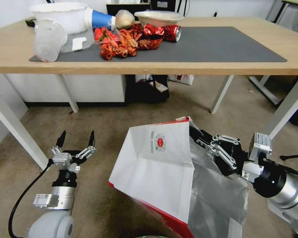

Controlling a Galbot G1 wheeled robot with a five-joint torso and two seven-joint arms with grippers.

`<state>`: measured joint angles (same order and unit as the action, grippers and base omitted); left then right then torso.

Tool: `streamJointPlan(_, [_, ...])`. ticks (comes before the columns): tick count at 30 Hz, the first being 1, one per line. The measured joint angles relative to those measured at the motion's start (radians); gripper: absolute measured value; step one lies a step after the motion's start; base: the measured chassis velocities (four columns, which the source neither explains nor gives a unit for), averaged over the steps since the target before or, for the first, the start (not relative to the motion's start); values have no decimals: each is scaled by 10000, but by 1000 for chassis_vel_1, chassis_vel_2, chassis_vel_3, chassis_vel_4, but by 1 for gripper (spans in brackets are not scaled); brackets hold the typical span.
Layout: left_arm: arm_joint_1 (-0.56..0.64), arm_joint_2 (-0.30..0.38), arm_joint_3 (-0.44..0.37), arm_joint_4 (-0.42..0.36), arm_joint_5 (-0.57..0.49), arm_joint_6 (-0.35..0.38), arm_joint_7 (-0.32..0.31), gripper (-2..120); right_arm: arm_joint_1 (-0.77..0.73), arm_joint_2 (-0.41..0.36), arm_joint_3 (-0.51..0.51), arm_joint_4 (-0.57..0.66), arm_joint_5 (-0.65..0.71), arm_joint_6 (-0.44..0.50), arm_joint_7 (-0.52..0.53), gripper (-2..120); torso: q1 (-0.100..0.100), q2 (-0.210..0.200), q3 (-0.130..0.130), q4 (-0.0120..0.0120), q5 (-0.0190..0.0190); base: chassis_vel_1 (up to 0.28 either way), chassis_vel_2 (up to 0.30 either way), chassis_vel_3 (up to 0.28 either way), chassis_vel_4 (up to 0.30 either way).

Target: Pick up the food delivery bag from the floor and place it on the table.

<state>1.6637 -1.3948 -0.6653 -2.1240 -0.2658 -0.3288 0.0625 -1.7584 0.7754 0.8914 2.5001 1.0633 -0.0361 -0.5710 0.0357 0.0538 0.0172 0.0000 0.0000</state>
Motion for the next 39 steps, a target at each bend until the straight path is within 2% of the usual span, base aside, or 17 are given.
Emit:
streamJointPlan(12, [129,-25,-3,-123,112,24,93,100,-17,36,58,0,151,42,-368,0,10,408,397,0,0,0,0,0,0])
streamJointPlan(14, [180,-30,-21,-234,146,132,137,100,-4,33,110,-1,216,43,-521,0,29,549,525,0,0,0,0,0,0])
streamJointPlan(21, [269,-19,-68,-462,203,415,178,100,4,59,133,-1,301,43,-757,0,55,731,681,0,0,0,0,0,0])
streamJointPlan(27, [386,-22,-118,-664,395,829,174,100,19,179,193,-1,467,80,-1287,0,118,1069,953,0,0,0,0,0,0])
streamJointPlan(39, [411,-72,-129,-710,437,884,164,100,63,303,219,-1,558,115,-1543,0,230,1614,1388,0,0,0,0,0,0])
